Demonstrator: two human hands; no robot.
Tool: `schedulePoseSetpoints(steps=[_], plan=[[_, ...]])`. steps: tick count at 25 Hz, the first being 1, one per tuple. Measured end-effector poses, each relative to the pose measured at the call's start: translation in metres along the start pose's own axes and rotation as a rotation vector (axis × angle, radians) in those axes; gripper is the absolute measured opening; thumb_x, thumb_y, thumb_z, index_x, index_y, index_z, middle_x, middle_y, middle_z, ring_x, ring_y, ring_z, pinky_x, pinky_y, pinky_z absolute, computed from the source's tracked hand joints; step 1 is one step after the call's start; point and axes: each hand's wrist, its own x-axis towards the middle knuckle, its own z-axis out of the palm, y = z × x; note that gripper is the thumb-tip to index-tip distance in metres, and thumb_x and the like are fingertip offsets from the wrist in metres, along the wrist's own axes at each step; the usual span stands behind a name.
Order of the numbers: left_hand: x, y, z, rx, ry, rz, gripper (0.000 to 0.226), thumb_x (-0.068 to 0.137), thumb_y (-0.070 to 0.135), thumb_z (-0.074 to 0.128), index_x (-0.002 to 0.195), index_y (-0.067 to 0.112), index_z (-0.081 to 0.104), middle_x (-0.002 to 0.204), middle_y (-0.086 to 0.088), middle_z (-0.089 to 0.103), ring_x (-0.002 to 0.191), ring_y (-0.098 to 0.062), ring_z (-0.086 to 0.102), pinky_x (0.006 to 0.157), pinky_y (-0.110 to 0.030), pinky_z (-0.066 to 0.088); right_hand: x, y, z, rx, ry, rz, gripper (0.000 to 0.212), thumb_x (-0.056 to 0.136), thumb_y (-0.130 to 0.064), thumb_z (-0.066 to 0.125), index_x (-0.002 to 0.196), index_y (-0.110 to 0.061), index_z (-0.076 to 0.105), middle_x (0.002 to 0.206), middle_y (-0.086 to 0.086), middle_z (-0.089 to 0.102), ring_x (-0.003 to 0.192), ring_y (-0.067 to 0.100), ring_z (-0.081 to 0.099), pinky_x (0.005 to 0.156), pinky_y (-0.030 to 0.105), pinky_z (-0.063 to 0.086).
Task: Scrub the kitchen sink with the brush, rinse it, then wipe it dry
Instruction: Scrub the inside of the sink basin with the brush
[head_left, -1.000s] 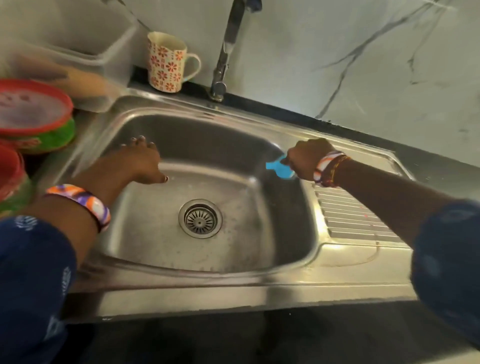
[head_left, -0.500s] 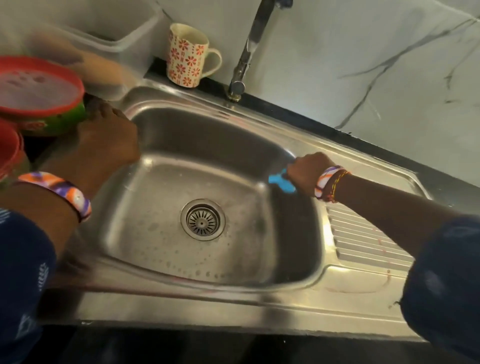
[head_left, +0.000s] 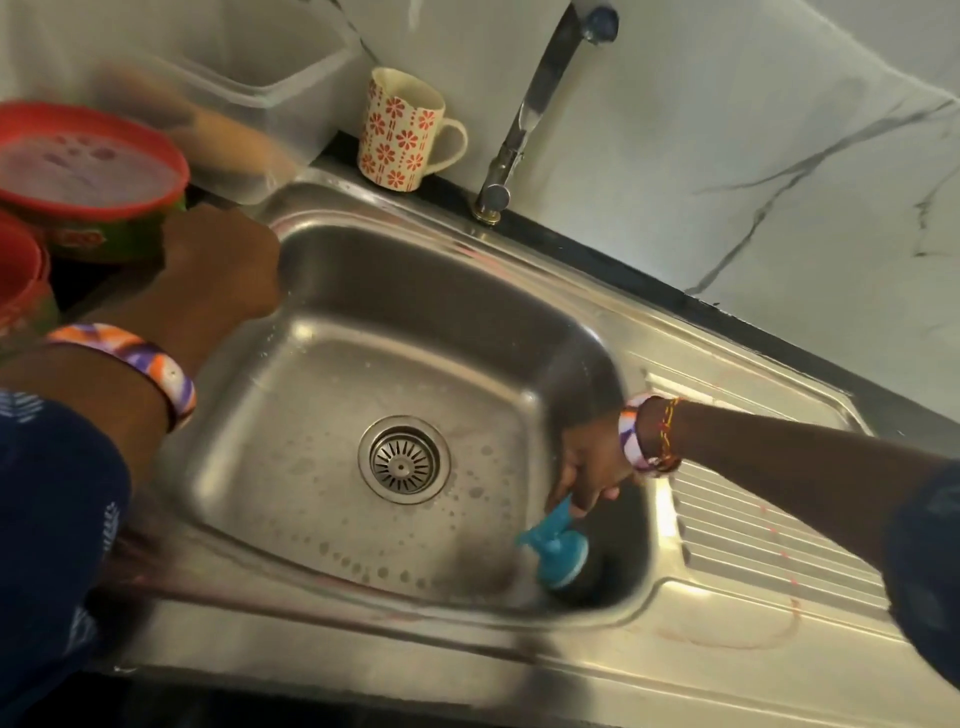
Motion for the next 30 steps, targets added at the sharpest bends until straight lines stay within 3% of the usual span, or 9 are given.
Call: schedulePoseSetpoints(steps=[4, 6, 9, 14, 17, 19, 23, 28, 30], plan=[[0.001, 0.003, -0.004, 0.021, 0.009, -0.01, 0.032, 0.089, 0.025, 0.057, 0.113, 0.005, 0.06, 0.113, -0.017, 0.06, 0.109, -0.034, 0.057, 0.083, -0.036, 0.046, 0.017, 0.023, -0.034, -0.479, 0.757, 0.175, 0.033, 0.09, -0.023, 0.054, 0.122, -0.023, 0.061, 0.101, -0.004, 0.071, 0.098, 0.015, 0.067, 0.078, 0.023, 0.049], [0.002, 0.001, -0.006, 0.028, 0.011, -0.02, 0.031, 0.088, 0.025, 0.059, 0.112, 0.005, 0.061, 0.11, -0.017, 0.061, 0.106, -0.034, 0.058, 0.081, -0.035, 0.045, 0.039, 0.025, -0.017, -0.514, 0.556, 0.127, 0.032, 0.091, -0.023, 0.054, 0.121, -0.019, 0.062, 0.109, -0.001, 0.069, 0.104, 0.02, 0.065, 0.084, 0.026, 0.05], [0.003, 0.001, -0.006, 0.036, 0.02, -0.017, 0.032, 0.089, 0.025, 0.06, 0.113, 0.004, 0.06, 0.111, -0.018, 0.06, 0.107, -0.035, 0.057, 0.082, -0.035, 0.045, 0.049, 0.015, 0.004, -0.057, 0.057, 0.138, 0.033, 0.09, -0.013, 0.057, 0.122, -0.007, 0.062, 0.072, -0.006, 0.073, 0.05, 0.0, 0.06, 0.055, 0.019, 0.051], [0.003, 0.001, -0.006, 0.063, 0.016, -0.01, 0.032, 0.091, 0.027, 0.057, 0.115, 0.006, 0.059, 0.112, -0.016, 0.06, 0.107, -0.034, 0.057, 0.083, -0.037, 0.046, 0.056, 0.012, -0.027, -0.375, 0.751, 0.254, 0.031, 0.09, -0.022, 0.054, 0.12, -0.018, 0.062, 0.115, 0.005, 0.068, 0.104, 0.024, 0.065, 0.078, 0.026, 0.052], [0.003, -0.001, -0.003, 0.063, 0.024, -0.01, 0.033, 0.092, 0.028, 0.055, 0.116, 0.005, 0.058, 0.113, -0.016, 0.059, 0.108, -0.034, 0.056, 0.083, -0.037, 0.046, 0.047, 0.01, -0.01, -0.498, 0.196, 0.082, 0.035, 0.094, -0.011, 0.051, 0.128, 0.0, 0.055, 0.129, 0.011, 0.059, 0.102, 0.019, 0.064, 0.064, 0.014, 0.046], [0.003, 0.0, -0.004, 0.068, 0.021, -0.017, 0.036, 0.093, 0.031, 0.053, 0.118, 0.006, 0.057, 0.116, -0.016, 0.058, 0.109, -0.034, 0.056, 0.084, -0.036, 0.045, 0.048, 0.009, -0.004, -0.505, 0.088, 0.054, 0.036, 0.096, -0.011, 0.046, 0.13, 0.002, 0.052, 0.132, 0.014, 0.056, 0.116, 0.022, 0.058, 0.085, 0.019, 0.047], [0.001, 0.003, -0.005, 0.037, 0.011, -0.014, 0.044, 0.093, 0.037, 0.052, 0.123, 0.005, 0.055, 0.121, -0.017, 0.056, 0.113, -0.035, 0.054, 0.084, -0.038, 0.046, 0.074, 0.033, -0.029, -0.486, 0.779, 0.238, 0.033, 0.091, -0.03, 0.05, 0.122, -0.026, 0.061, 0.115, 0.004, 0.067, 0.108, 0.026, 0.063, 0.086, 0.03, 0.051], [0.003, 0.003, -0.005, 0.036, -0.005, -0.04, 0.047, 0.094, 0.04, 0.051, 0.125, 0.005, 0.053, 0.122, -0.017, 0.056, 0.113, -0.034, 0.054, 0.083, -0.038, 0.046, 0.06, 0.008, -0.007, -0.08, -0.148, -0.054, 0.038, 0.089, -0.005, 0.058, 0.126, -0.012, 0.059, 0.042, -0.016, 0.06, 0.039, -0.005, 0.057, 0.048, 0.011, 0.048], [0.003, 0.005, -0.004, 0.02, -0.002, -0.043, 0.048, 0.093, 0.04, 0.052, 0.126, 0.005, 0.052, 0.123, -0.018, 0.055, 0.114, -0.034, 0.053, 0.083, -0.038, 0.046, 0.053, 0.011, -0.02, -0.243, 0.056, -0.041, 0.037, 0.092, -0.011, 0.055, 0.128, -0.016, 0.058, 0.063, -0.014, 0.071, 0.06, -0.005, 0.066, 0.062, 0.017, 0.05]])
